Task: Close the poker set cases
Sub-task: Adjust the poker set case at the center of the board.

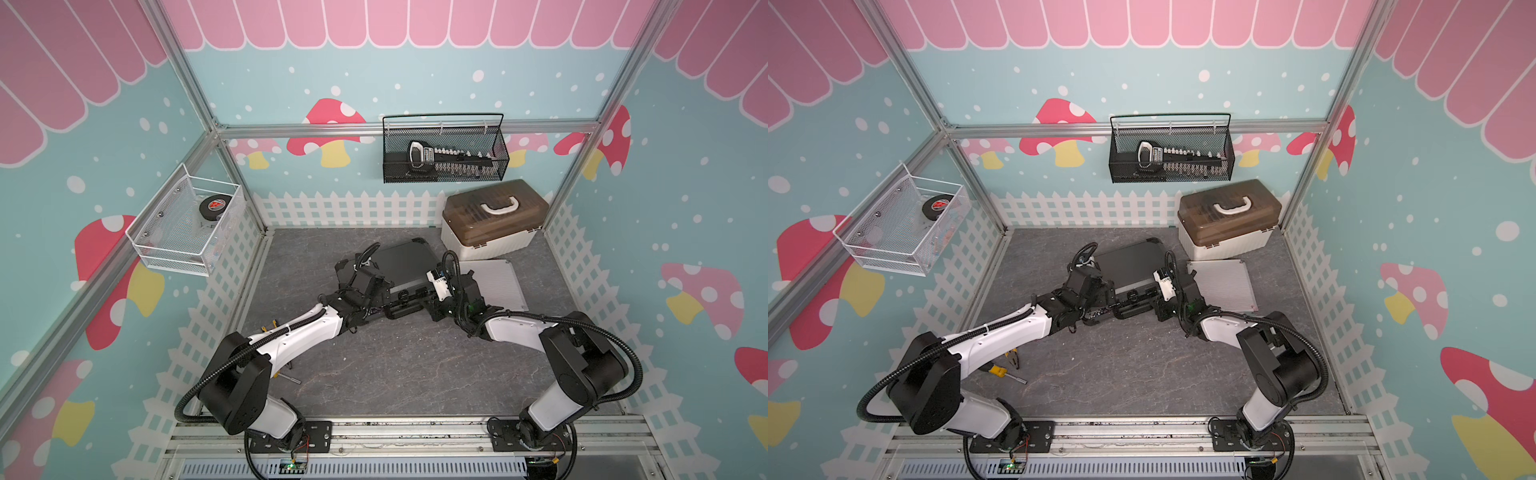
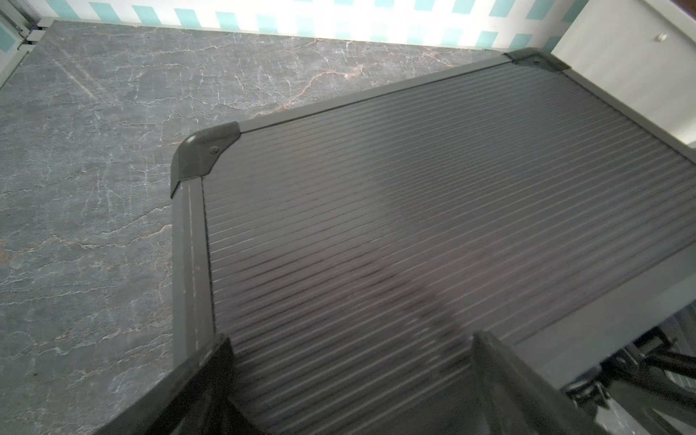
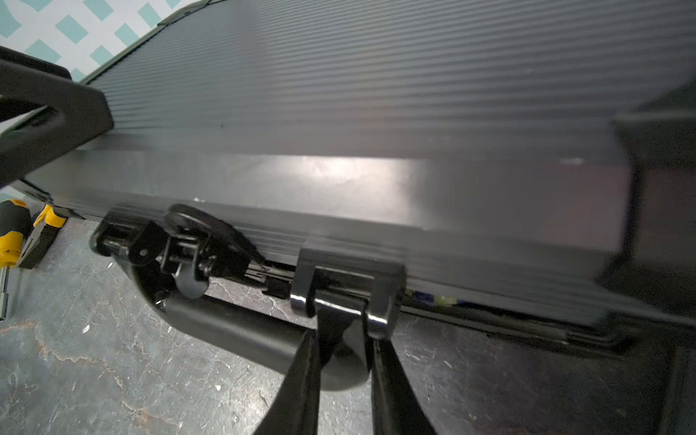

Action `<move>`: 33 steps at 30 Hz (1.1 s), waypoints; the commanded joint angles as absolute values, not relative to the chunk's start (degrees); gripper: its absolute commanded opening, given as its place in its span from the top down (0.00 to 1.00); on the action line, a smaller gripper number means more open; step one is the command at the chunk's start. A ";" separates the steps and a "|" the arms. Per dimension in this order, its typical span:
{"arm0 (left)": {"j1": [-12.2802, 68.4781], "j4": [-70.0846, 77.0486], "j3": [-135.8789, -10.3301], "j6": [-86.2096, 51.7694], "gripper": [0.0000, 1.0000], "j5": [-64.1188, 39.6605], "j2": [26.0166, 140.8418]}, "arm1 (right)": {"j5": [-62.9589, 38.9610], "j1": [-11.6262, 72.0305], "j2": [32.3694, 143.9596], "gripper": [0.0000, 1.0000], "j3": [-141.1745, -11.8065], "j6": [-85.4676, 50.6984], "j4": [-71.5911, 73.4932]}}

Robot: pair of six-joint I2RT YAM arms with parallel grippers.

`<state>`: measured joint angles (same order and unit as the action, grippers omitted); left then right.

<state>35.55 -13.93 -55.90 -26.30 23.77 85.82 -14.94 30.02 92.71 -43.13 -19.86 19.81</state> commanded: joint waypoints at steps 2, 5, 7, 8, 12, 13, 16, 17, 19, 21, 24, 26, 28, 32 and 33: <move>35.80 -16.78 -57.04 -26.32 0.01 22.85 85.48 | -18.70 32.10 89.08 0.96 -43.64 -19.04 19.28; 35.79 -16.63 -56.86 -26.45 0.01 22.85 85.77 | -17.32 32.60 89.33 0.96 -43.24 -18.38 16.88; 35.77 -16.52 -56.76 -26.54 0.01 22.85 86.11 | -16.58 32.86 89.71 0.95 -42.70 -18.28 16.27; 35.85 -16.55 -56.78 -26.54 0.01 22.77 86.30 | -16.18 33.06 89.80 0.95 -42.32 -18.28 16.18; 35.80 -16.48 -56.69 -26.72 0.01 22.68 86.81 | -14.00 33.71 89.59 0.88 -41.61 -18.05 15.02; 35.77 -16.52 -56.57 -26.72 0.01 22.74 86.82 | -13.60 33.81 89.50 0.86 -41.62 -17.89 14.74; 35.82 -16.44 -56.44 -26.72 0.01 22.85 86.99 | -12.62 34.01 89.23 0.80 -41.83 -17.19 13.59; 35.78 -16.44 -56.35 -26.76 0.01 22.85 87.01 | -12.27 34.11 89.00 0.78 -41.83 -16.80 13.15; 35.83 -16.18 -56.03 -26.81 0.01 22.96 86.97 | -11.55 34.42 88.44 0.74 -41.91 -16.21 12.19; 35.80 -15.92 -55.82 -26.89 0.01 22.95 87.00 | -11.37 34.99 87.64 0.71 -42.21 -15.14 11.22; 35.82 -15.73 -55.80 -27.05 0.01 22.83 87.44 | -11.62 35.90 86.54 0.68 -42.65 -13.70 10.29; 35.82 -15.67 -55.89 -27.07 0.01 22.77 87.70 | -12.35 36.29 86.31 0.67 -42.80 -13.15 10.20; 35.83 -15.47 -55.90 -27.07 0.01 22.67 87.85 | -13.08 36.69 86.22 0.66 -43.08 -12.76 10.04; 35.80 -15.11 -55.90 -27.07 0.01 22.50 88.31 | -13.32 36.97 86.80 0.64 -43.74 -13.00 10.32; 35.77 -15.03 -55.90 -27.07 0.01 22.50 88.40 | -13.32 37.00 87.14 0.64 -43.90 -13.25 10.78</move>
